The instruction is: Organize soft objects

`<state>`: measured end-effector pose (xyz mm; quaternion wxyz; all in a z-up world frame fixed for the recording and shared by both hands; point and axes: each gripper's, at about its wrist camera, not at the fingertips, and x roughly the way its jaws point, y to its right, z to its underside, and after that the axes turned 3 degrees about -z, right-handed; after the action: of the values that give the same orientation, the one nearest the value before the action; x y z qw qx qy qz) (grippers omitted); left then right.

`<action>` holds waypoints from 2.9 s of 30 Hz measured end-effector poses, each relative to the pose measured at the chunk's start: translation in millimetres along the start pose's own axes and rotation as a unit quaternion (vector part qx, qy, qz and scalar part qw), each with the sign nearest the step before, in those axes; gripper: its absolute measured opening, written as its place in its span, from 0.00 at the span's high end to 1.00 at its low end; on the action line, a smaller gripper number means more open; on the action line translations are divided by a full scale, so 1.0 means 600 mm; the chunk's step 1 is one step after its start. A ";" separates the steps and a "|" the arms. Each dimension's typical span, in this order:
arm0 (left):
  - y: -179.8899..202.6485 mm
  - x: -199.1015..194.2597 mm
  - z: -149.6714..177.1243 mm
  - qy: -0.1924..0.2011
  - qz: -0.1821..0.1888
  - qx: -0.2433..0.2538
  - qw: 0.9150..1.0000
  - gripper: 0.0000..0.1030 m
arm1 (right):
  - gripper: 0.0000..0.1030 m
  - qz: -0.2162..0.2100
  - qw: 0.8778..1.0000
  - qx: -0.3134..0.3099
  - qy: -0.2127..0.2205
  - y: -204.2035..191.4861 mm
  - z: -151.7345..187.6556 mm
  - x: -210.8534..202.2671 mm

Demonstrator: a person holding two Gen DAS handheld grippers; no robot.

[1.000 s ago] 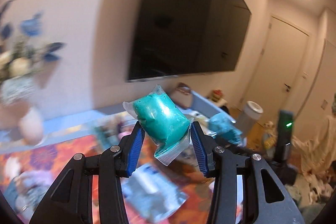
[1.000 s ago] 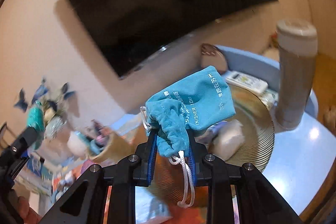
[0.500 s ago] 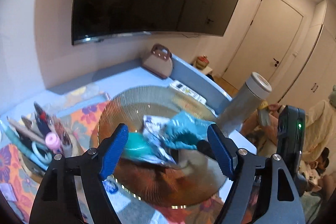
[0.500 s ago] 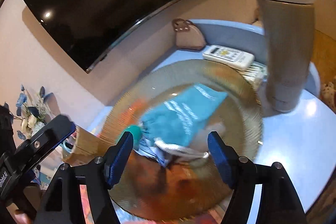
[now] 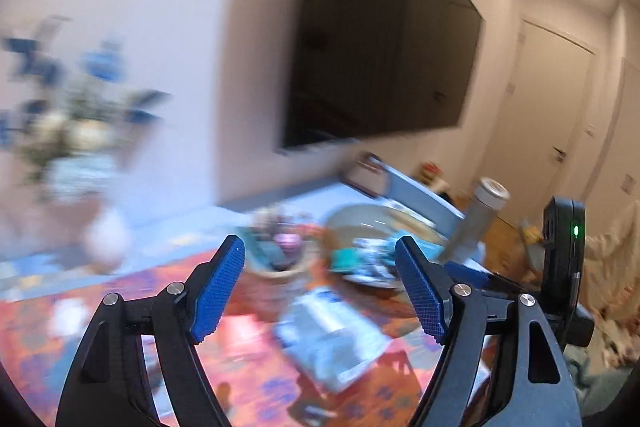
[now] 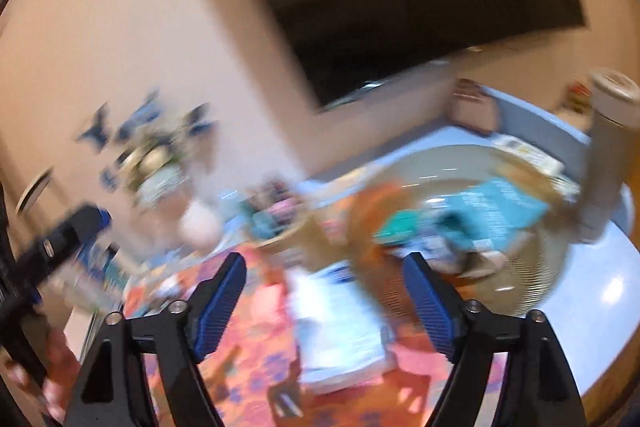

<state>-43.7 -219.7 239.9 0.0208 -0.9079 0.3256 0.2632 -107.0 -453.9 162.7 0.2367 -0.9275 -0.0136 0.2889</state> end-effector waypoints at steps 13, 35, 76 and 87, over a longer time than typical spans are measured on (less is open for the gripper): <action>-0.295 -0.242 0.123 -0.005 -0.261 -0.118 0.958 0.15 | 0.20 0.009 0.970 -0.162 -0.183 -0.230 0.210 0.251; -0.388 -0.114 0.299 0.010 -0.275 -0.197 0.941 0.11 | 0.00 0.096 0.963 -0.182 -0.174 -0.228 0.277 0.352; -0.401 -0.032 0.353 -0.028 -0.256 -0.209 0.944 0.11 | 0.00 0.094 0.963 -0.183 -0.172 -0.228 0.278 0.354; -0.403 -0.032 0.354 -0.028 -0.251 -0.211 0.944 0.11 | 0.00 0.094 0.963 -0.183 -0.172 -0.228 0.278 0.354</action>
<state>-9.1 26.4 34.4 -0.0972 -0.9361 0.0238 0.3373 -5.6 -226.0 -8.7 0.0290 -0.8886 -0.0191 0.4573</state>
